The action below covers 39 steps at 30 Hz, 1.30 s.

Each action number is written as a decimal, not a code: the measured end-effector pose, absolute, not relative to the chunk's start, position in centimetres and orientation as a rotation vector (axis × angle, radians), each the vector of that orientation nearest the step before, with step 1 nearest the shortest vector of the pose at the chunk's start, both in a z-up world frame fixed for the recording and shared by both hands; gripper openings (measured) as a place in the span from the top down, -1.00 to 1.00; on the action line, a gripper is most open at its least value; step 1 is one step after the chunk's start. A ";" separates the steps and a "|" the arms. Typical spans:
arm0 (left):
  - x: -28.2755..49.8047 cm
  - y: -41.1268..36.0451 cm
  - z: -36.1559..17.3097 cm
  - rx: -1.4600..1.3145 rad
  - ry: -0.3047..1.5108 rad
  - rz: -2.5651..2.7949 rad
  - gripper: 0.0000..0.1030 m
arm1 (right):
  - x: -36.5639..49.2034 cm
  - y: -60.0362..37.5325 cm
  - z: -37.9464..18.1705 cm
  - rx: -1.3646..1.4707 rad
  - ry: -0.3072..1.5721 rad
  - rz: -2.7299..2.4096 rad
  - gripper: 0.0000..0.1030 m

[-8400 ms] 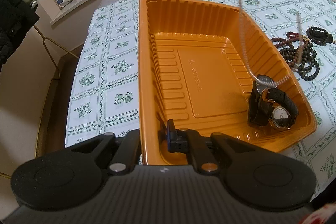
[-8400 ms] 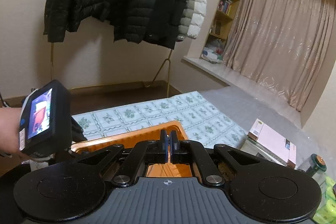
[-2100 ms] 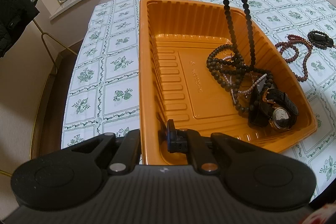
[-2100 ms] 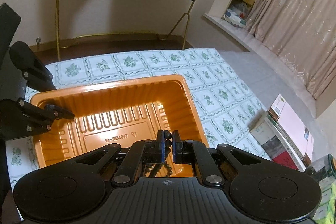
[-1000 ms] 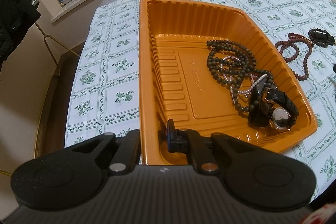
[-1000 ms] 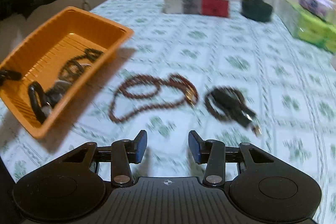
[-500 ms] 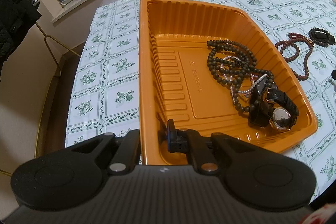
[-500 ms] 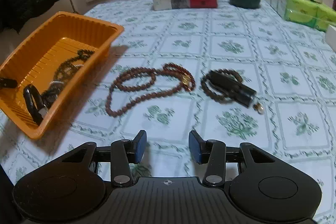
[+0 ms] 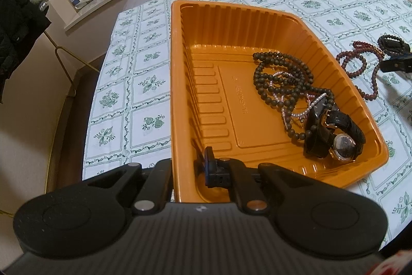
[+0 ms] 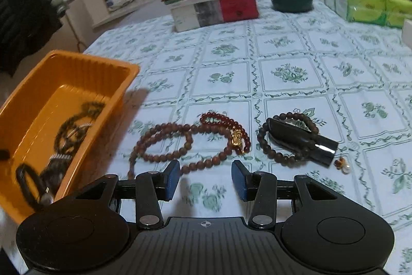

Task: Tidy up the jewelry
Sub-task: 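Grasp the red-brown bead necklace on the table with the right gripper and lift, then carry the red-brown necklace over the orange tray and release it with the right gripper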

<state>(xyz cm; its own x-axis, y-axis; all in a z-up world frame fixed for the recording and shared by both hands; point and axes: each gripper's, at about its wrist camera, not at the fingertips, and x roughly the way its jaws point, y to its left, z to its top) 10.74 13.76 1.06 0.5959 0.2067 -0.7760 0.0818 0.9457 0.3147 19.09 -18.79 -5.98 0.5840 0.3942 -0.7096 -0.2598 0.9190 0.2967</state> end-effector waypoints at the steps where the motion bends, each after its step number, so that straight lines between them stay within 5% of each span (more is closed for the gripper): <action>1: 10.7 13.7 1.1 0.336 0.933 0.073 0.90 | 19.5 -18.7 -6.2 0.179 0.878 0.375 0.13; 10: 10.8 13.8 0.9 0.327 0.939 0.074 0.89 | 20.8 -16.4 -6.8 0.103 0.829 0.316 0.20; 12: 10.7 13.9 0.9 0.325 0.940 0.074 0.89 | 20.7 -16.1 -6.9 0.067 0.826 0.311 0.65; 15: 10.8 13.8 0.9 0.326 0.940 0.073 0.89 | 20.6 -16.0 -6.9 0.004 0.835 0.292 0.87; 39: 10.7 13.6 1.1 0.337 0.924 0.060 0.90 | 16.1 -14.8 10.6 -0.207 0.458 0.491 0.89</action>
